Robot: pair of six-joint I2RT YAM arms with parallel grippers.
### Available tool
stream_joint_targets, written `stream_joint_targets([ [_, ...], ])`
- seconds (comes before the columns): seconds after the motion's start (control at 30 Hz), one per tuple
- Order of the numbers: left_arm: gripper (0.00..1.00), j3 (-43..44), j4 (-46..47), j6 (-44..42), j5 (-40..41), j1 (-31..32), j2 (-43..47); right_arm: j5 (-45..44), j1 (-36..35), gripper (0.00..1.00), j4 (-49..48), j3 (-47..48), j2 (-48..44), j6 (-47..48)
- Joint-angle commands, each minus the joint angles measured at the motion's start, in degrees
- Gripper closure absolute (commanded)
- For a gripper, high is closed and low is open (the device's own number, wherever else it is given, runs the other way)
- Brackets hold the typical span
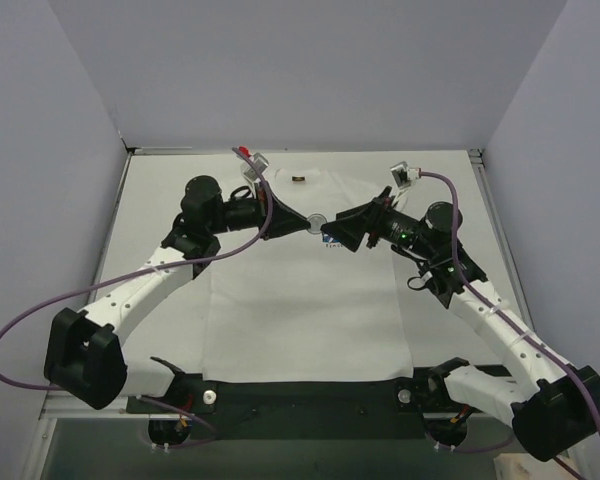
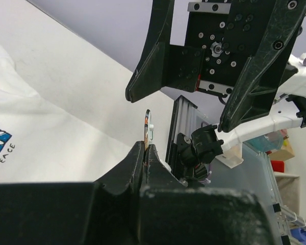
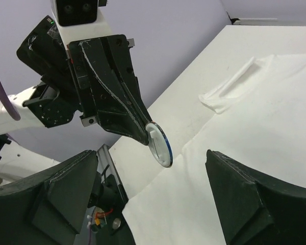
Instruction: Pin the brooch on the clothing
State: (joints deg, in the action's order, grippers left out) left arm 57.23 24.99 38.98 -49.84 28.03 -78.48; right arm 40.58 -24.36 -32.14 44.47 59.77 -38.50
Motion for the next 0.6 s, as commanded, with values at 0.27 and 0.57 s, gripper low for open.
stream_joint_targets([
  [0.27,1.0,3.4,-24.9,-19.0,5.2,0.4,11.4,15.3,0.2,0.1,-4.4,5.6,3.4,0.1],
  [0.57,1.0,1.9,-21.1,-16.0,3.4,0.7,12.7,18.3,-1.4,0.17,-12.6,4.9,7.6,-6.6],
])
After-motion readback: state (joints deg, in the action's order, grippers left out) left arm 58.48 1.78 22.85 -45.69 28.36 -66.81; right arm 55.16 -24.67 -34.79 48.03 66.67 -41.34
